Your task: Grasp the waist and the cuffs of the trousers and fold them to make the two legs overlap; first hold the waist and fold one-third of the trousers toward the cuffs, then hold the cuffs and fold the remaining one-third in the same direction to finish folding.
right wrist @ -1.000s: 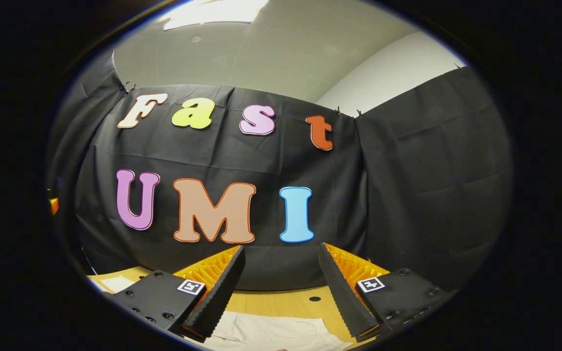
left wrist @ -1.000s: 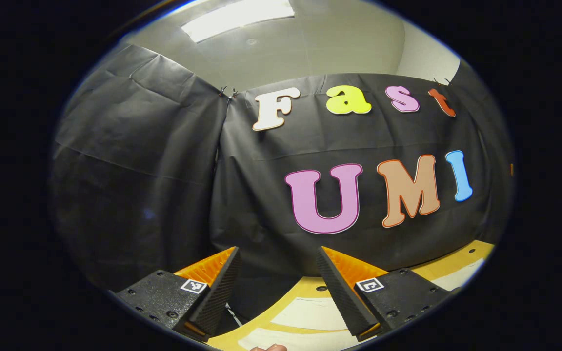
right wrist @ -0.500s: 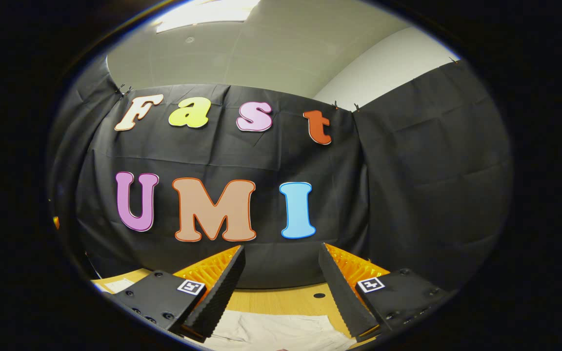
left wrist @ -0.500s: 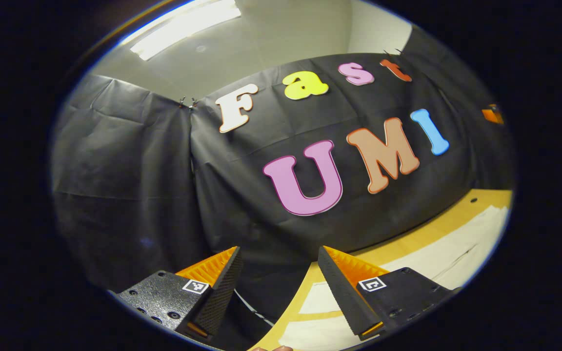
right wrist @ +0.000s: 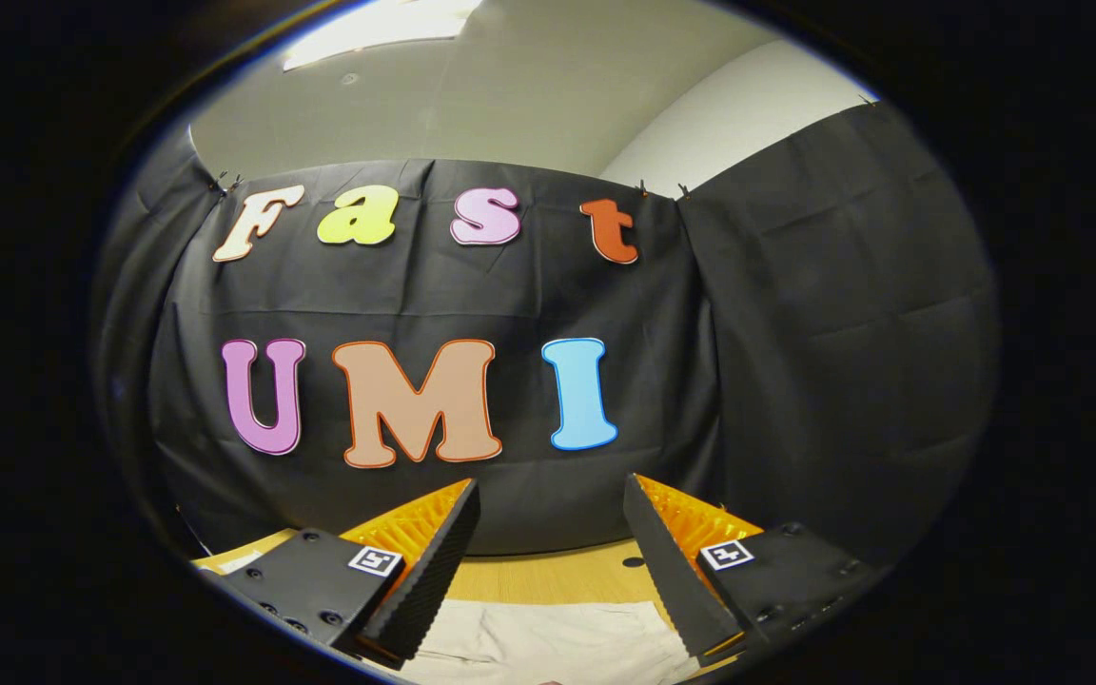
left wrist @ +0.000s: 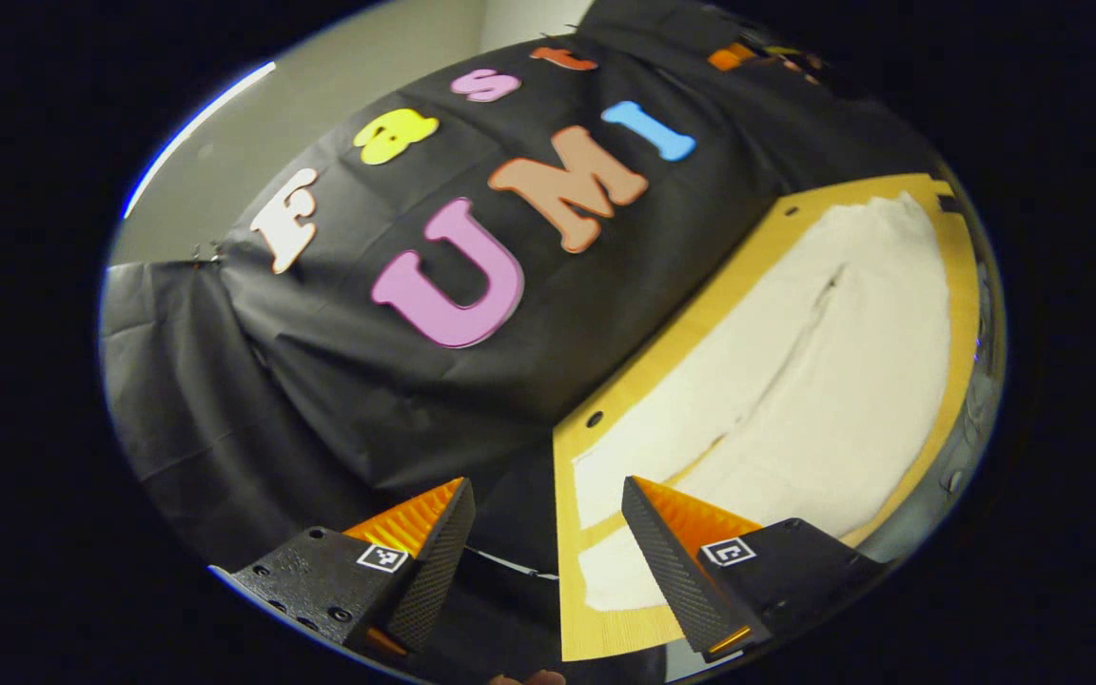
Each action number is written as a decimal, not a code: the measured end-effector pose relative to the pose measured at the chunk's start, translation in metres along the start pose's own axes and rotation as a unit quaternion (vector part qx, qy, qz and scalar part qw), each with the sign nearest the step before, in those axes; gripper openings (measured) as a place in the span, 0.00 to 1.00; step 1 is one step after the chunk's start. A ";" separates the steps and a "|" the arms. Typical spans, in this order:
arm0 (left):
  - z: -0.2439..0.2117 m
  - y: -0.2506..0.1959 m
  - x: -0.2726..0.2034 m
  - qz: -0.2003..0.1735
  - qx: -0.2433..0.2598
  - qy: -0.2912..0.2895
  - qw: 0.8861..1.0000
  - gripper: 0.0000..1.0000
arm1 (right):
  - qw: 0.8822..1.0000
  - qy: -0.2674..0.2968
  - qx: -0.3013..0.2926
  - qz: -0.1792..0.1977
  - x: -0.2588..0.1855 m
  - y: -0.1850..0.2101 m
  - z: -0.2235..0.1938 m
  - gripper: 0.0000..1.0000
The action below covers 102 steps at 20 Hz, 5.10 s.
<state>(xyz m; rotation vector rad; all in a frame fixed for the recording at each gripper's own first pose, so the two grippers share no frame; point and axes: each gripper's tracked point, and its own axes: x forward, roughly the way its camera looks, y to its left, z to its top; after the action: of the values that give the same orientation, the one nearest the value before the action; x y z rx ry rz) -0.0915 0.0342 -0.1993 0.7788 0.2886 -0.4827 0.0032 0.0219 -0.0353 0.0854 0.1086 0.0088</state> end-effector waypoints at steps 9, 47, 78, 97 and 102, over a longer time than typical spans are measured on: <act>-0.104 -0.103 0.004 -0.173 0.123 0.079 0.974 0.96 | 0.999 0.011 -0.038 -0.023 -0.024 -0.017 -0.007 0.97; -0.141 -0.156 0.056 -0.326 0.283 0.092 0.897 0.00 | 0.823 0.177 -0.537 0.057 -0.112 -0.141 -0.201 0.98; -0.143 -0.144 0.080 -0.269 0.221 0.171 0.922 0.00 | 0.629 0.318 -0.654 0.274 -0.096 -0.160 -0.400 0.05; -0.028 -0.018 0.188 -0.100 0.121 0.129 0.979 0.00 | 0.752 0.210 -0.613 0.124 0.067 -0.119 -0.279 0.05; -0.010 -0.005 0.240 -0.077 0.107 0.133 0.982 0.00 | 0.770 0.204 -0.594 0.112 0.115 -0.111 -0.291 0.05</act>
<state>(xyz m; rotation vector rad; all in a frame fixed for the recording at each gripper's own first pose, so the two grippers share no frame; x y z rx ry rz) 0.1100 -0.0351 -0.3097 1.0382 0.5559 -0.5616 0.0862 -0.0629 -0.3457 -1.1982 0.5135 0.3365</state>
